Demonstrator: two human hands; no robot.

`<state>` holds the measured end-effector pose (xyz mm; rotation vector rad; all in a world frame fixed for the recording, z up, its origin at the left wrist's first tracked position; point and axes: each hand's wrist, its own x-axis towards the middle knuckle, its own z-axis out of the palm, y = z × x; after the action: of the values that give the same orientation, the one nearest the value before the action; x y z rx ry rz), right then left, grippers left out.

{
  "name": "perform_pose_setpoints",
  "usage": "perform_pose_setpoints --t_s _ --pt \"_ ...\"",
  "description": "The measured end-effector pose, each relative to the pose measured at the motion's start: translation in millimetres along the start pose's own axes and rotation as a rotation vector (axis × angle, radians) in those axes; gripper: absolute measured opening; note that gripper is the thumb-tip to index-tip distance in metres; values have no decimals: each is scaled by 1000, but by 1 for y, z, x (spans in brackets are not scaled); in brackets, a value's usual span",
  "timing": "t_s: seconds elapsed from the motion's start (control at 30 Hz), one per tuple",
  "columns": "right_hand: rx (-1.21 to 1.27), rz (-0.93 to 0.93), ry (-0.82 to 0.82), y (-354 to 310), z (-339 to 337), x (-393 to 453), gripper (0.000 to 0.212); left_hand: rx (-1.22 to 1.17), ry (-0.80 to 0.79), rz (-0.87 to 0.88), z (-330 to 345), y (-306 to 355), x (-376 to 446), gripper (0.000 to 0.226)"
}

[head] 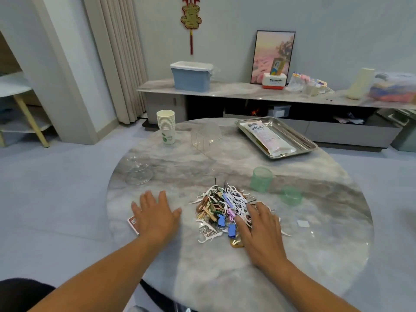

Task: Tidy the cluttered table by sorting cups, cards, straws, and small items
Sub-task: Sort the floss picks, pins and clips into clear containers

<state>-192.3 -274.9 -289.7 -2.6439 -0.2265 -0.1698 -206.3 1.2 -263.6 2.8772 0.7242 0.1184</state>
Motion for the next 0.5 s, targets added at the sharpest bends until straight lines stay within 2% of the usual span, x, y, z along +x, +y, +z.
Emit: perform_pose_setpoints --t_s 0.07,0.2,0.27,0.37,0.5 --pt "40 -13 -28 -5 3 3 75 -33 -34 -22 2 -7 3 59" --pt "58 -42 -28 -11 3 5 66 -212 48 91 4 -4 10 55" --pt "59 -36 1 -10 1 8 76 -323 56 126 1 1 20 59" --pt "46 -4 13 -7 3 17 94 -369 72 225 -3 15 46 59" --pt "-11 59 16 -8 4 27 99 -326 75 376 -4 40 98 54"
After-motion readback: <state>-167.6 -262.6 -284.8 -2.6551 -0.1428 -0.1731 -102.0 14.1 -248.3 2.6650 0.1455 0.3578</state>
